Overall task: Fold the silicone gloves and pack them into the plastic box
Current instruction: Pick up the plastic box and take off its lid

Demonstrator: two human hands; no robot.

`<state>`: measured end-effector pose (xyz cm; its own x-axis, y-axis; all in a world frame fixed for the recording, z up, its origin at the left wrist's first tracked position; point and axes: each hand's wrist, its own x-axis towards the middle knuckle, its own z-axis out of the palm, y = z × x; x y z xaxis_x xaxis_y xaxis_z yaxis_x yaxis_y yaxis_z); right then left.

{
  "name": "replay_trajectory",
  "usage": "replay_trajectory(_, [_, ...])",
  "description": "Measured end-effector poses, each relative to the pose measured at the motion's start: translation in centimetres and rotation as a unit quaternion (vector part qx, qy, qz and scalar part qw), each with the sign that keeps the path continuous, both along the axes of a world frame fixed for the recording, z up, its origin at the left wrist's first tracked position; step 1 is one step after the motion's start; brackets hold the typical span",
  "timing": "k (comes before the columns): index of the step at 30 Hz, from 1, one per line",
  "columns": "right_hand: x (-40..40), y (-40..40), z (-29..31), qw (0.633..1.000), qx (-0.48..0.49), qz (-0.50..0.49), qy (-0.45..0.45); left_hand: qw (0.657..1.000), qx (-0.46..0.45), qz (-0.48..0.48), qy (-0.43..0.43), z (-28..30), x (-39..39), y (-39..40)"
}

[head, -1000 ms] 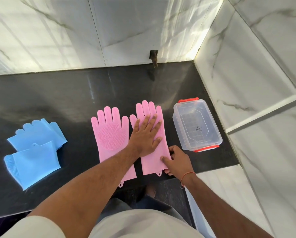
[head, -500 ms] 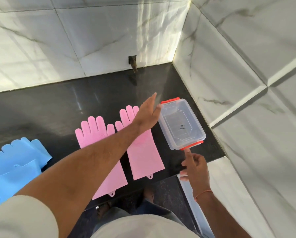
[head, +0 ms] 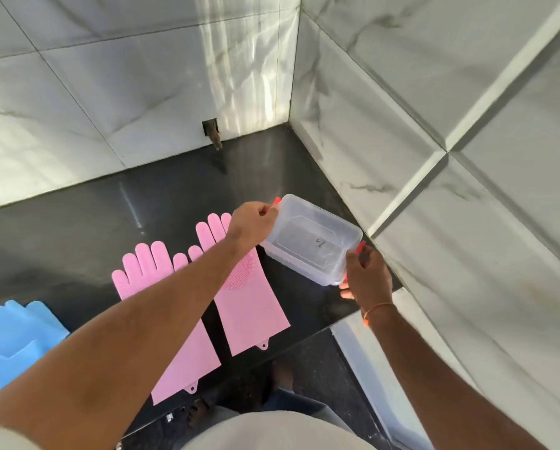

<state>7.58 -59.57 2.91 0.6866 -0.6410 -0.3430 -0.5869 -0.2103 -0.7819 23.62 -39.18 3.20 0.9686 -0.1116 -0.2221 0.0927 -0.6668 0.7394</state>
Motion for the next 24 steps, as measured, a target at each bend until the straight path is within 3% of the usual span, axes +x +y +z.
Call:
replay_trajectory(7, [4.5,-4.1,0.3,0.987,-0.121,0.104,0.014,0.999,0.016,-0.013,0.042,-0.2,-6.7,1.7])
replay_trajectory(24, [9.1,-5.0,0.0,0.966,-0.161,0.203,0.008,0.986,-0.127,0.078,0.070,-1.1,-11.9,-0.4])
